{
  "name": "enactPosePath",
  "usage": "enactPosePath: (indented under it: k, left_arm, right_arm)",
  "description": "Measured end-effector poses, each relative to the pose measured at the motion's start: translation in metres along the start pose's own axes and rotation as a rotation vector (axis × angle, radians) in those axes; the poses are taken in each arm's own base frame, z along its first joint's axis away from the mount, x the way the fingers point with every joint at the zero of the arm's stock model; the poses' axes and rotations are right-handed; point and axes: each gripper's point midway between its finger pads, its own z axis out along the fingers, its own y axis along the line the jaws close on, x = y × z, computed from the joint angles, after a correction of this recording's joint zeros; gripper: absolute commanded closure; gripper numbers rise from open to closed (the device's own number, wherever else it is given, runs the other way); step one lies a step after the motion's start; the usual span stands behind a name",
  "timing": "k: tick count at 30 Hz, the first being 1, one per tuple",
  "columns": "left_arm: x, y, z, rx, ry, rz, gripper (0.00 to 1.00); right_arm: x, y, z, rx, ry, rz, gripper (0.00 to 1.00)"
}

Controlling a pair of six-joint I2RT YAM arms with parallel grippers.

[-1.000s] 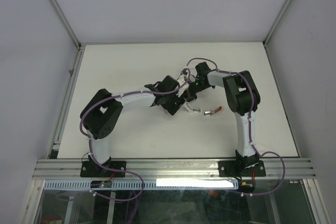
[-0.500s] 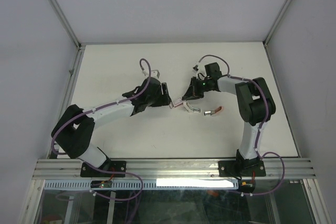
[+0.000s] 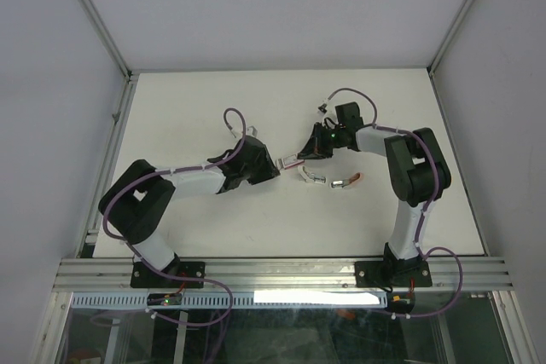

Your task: Load the staples into the stapler

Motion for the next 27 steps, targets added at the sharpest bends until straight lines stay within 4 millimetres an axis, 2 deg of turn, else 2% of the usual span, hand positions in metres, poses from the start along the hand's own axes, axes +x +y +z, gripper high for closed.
enactPosePath:
  k: [7,14,19,27]
  left_arm:
    - [-0.012,0.004,0.014,0.011,-0.036,-0.050,0.72]
    - [-0.025,0.014,0.026,0.007,-0.067,-0.084,0.75]
    - [-0.027,0.011,0.030,0.026,-0.075,-0.088,0.76]
    - [-0.025,0.004,0.038,0.062,-0.061,-0.100,0.85]
  right_arm:
    - [0.005,-0.003,0.001,0.003,0.005,0.009,1.00]
    - [0.007,-0.005,0.001,0.003,0.006,0.014,1.00]
    - [0.007,-0.005,0.001,0.003,0.006,0.014,1.00]
    - [0.006,-0.004,0.002,0.001,0.003,0.010,1.00]
